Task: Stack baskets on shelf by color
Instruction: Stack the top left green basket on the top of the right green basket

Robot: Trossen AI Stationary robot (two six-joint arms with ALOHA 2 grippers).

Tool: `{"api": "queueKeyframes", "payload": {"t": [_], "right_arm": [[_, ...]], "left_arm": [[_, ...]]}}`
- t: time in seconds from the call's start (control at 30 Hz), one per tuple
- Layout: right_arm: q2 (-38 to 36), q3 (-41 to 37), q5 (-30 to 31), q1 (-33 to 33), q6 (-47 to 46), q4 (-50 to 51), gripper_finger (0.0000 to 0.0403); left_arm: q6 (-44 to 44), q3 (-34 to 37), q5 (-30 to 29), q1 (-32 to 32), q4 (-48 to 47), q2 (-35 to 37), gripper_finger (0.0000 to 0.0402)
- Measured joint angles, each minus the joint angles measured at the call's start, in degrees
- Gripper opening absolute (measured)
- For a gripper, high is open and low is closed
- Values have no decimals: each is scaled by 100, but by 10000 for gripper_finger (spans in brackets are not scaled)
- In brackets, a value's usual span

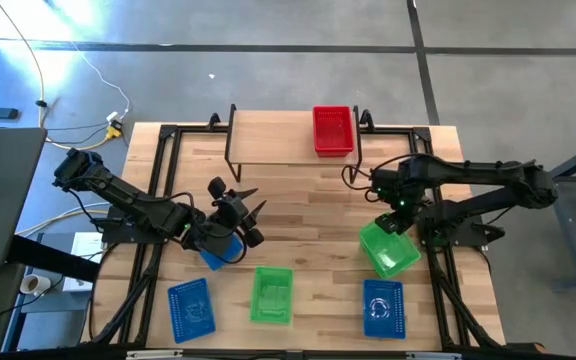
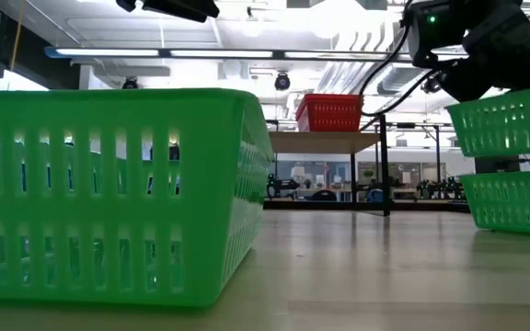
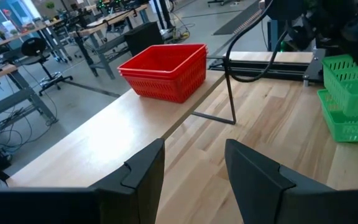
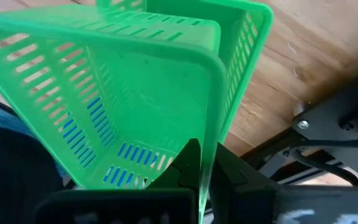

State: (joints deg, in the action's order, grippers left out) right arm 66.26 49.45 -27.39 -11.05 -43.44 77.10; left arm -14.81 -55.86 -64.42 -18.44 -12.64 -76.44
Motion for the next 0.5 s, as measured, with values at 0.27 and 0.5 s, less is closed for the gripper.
{"api": "queueKeyframes", "payload": {"t": [0.27, 0.5], "right_arm": [[-2, -11, 133, 2, -308, -19, 0], [0, -11, 332, 24, -459, -13, 0]], "left_arm": [[0, 0, 0, 0, -1, 0, 158], [37, 0, -2, 0, -2, 0, 158]]}}
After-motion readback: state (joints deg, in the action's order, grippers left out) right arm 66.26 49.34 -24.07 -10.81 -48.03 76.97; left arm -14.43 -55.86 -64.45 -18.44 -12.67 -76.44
